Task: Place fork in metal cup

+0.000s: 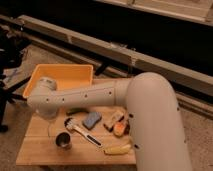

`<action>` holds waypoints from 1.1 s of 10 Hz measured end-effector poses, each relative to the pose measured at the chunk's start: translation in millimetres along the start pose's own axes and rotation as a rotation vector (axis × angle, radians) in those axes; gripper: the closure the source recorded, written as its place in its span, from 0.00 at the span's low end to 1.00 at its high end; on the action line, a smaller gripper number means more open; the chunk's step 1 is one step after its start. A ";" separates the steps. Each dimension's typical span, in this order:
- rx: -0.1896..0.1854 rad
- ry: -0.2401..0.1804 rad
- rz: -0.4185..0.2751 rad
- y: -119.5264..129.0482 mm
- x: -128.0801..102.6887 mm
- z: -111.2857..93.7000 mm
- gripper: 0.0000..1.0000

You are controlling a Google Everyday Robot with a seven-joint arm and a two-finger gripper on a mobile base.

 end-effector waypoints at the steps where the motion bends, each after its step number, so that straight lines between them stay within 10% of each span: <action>1: 0.024 0.006 0.006 4.9 1.5 -6.0 1.00; 11: 0.214 0.057 0.078 64.7 14.0 -28.1 1.00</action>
